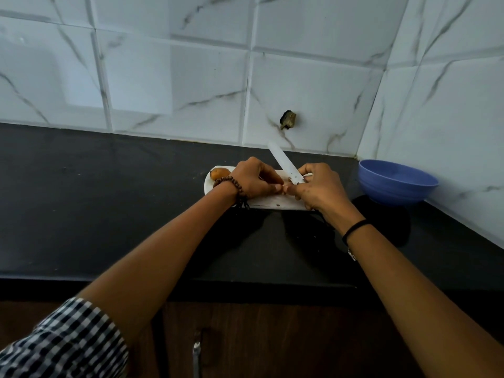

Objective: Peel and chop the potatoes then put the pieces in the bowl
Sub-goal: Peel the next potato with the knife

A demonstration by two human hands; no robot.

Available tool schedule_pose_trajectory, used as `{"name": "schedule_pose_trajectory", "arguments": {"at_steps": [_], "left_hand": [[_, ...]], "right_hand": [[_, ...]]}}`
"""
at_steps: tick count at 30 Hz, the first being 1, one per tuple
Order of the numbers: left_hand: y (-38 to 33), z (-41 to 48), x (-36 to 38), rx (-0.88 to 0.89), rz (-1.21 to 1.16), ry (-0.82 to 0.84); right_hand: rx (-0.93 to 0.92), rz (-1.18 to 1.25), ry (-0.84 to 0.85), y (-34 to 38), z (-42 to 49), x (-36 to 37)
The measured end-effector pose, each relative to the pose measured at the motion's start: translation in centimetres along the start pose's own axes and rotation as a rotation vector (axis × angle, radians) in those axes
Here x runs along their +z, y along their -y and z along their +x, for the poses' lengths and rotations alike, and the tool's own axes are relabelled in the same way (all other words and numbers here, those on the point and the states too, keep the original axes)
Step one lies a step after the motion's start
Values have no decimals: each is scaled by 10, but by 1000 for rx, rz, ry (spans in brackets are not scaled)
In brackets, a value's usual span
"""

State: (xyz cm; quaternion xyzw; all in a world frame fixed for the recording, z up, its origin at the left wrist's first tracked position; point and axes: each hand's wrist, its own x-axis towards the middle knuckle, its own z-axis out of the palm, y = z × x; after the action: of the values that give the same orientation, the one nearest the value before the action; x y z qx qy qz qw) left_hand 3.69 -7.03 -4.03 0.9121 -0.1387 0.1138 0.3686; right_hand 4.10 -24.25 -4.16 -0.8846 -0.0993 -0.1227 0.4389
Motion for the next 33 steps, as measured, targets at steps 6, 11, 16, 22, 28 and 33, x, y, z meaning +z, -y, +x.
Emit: {"name": "schedule_pose_trajectory", "arguments": {"at_steps": [6,11,16,22,28,33], "left_hand": [[-3,0,0,-51,-25,-16],[-2,4,-1,-95,-35,12],[2,4,-4,-102,-91,34],[-2,-3,-2,-27,-127,-63],[2,-5,2,10,-6,-93],[0,-7,4,-16,-17,-114]], "right_hand": [[32,45,17,3,0,0],[38,20,-2,4,-1,0],[77,71,46,4,-3,-3],[-43,27,-33,7,-6,-6],[-71,-61,-23,7,-9,-4],[-16,-70,-19,11,-12,-5]]}}
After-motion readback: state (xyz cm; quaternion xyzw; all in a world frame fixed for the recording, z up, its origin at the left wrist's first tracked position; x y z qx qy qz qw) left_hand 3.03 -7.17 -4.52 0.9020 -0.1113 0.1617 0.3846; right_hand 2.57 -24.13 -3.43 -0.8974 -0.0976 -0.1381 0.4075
